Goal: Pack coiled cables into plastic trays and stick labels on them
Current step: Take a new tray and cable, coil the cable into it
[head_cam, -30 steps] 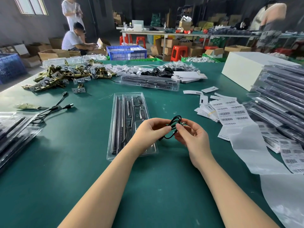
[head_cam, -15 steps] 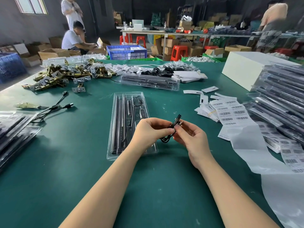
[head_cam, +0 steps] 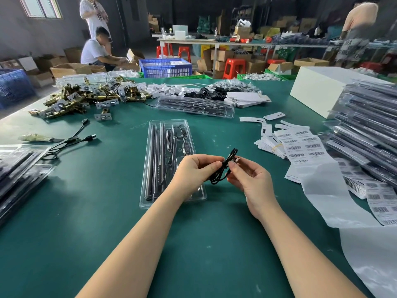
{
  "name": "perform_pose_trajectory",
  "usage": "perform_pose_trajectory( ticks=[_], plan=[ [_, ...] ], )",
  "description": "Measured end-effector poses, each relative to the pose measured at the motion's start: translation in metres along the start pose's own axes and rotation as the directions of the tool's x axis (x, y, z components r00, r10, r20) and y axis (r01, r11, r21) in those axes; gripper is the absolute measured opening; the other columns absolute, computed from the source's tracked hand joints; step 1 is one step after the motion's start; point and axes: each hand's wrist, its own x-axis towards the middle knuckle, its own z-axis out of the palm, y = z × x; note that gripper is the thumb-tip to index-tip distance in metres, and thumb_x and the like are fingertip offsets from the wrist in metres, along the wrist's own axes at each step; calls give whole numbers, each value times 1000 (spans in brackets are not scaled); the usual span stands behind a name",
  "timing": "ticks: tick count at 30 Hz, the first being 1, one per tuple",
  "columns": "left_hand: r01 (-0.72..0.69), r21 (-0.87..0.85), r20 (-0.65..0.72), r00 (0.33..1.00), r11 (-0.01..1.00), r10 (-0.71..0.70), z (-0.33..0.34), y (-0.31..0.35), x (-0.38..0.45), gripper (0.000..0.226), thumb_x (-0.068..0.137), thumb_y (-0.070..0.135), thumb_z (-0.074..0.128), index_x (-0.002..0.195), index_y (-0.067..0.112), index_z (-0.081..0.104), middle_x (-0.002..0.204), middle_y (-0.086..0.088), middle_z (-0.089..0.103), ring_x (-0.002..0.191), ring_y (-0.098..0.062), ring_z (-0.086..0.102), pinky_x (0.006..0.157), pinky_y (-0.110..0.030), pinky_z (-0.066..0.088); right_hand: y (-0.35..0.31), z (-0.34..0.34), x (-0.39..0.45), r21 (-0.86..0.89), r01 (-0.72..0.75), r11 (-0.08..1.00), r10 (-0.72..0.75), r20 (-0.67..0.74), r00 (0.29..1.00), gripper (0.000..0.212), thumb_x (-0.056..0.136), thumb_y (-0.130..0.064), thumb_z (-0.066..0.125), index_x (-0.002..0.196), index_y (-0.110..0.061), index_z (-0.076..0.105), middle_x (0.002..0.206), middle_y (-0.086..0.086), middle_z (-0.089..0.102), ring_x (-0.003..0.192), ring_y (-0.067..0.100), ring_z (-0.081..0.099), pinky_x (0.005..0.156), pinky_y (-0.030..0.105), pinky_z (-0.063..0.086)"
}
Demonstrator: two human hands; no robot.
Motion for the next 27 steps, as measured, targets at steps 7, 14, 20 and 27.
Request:
perform_pose_trajectory(
  ticks=[7,14,20,27],
  plan=[
    [-56,111,-50,997,992,62,2,-3,2,13,87,17,70,78,25,72,74,4,73,70,-9,67,68,-24,54,-1,1,-1,-12,10,1000,-10,9,1000,12,82,-12,75,93,-16,73,80,-1,74,70,14,66,65,22,55],
    [-113,190,-10,993,975,117,1,0,0,15,87,18,70,80,31,72,71,13,71,67,1,63,65,-12,47,-2,1,-2,-20,15,1000,-14,26,1000,11,83,-12,74,92,-18,74,80,-2,73,72,12,66,65,21,55],
    [-108,184,-27,993,977,115,1,0,0,14,87,20,71,76,28,70,67,12,68,63,-4,60,64,-19,48,-2,1,-3,-23,17,1000,-16,39,999,11,85,-11,72,93,-19,73,80,-3,74,71,10,65,65,20,54],
    [-66,80,-15,998,995,68,1,-1,0,9,86,18,72,80,24,73,72,6,72,67,-7,65,67,-22,53,-2,1,-2,-28,17,999,-16,31,999,12,84,-12,73,95,-17,73,82,-3,73,72,12,65,65,21,55]
  ],
)
